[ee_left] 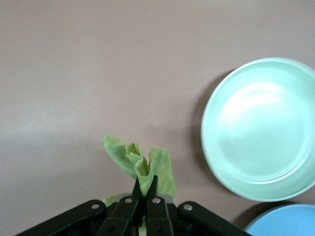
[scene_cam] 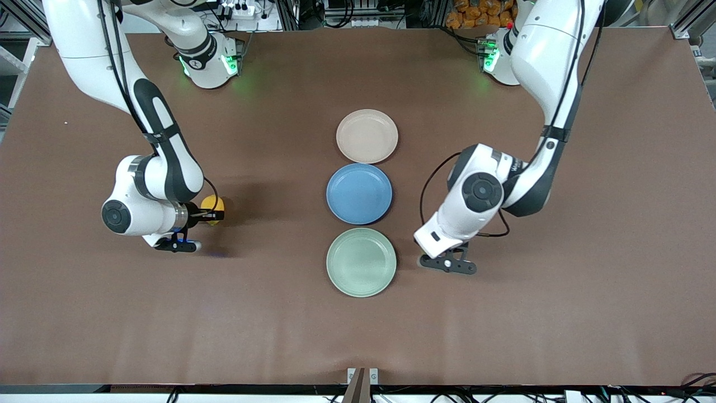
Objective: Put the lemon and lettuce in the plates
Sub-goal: 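Carry the lettuce to the green plate while the right gripper carries the lemon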
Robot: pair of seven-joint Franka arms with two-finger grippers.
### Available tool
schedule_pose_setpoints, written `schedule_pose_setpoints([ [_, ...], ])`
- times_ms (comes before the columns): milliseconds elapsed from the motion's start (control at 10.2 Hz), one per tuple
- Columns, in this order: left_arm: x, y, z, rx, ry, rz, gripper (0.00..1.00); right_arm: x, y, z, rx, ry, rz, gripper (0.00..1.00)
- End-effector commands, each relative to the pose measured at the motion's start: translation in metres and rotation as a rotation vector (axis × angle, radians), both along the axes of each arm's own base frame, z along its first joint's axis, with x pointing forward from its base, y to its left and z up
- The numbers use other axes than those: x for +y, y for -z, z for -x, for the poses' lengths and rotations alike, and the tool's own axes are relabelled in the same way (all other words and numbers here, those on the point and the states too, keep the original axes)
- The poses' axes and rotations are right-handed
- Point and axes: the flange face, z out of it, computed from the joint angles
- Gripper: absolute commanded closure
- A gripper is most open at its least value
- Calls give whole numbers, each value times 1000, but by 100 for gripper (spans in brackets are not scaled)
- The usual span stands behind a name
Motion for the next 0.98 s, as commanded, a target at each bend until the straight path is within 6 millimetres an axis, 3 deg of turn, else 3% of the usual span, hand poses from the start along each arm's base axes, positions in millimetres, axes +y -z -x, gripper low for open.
schedule_pose_setpoints([
  [0, -26, -1, 0, -70, -38, 98, 100, 9, -32, 0, 11, 13, -41, 100],
  [197, -58, 22, 7, -130, -106, 214, 100, 34, -53, -3, 38, 72, -113, 100],
  [394, -75, 53, 13, -160, -205, 339, 100, 83, -70, 4, 52, 124, -118, 100],
  [591, -95, 77, 27, -170, -245, 410, 100, 141, -76, 18, 78, 168, -132, 100],
  [689, -95, 81, 29, -156, -266, 413, 1, 166, -75, 28, 99, 185, -138, 100],
  [788, -95, 80, 29, -149, -293, 420, 0, 208, -76, 43, 129, 224, -157, 100],
  [886, -96, 75, 31, -141, -317, 428, 0, 238, -77, 56, 136, 238, -155, 100],
])
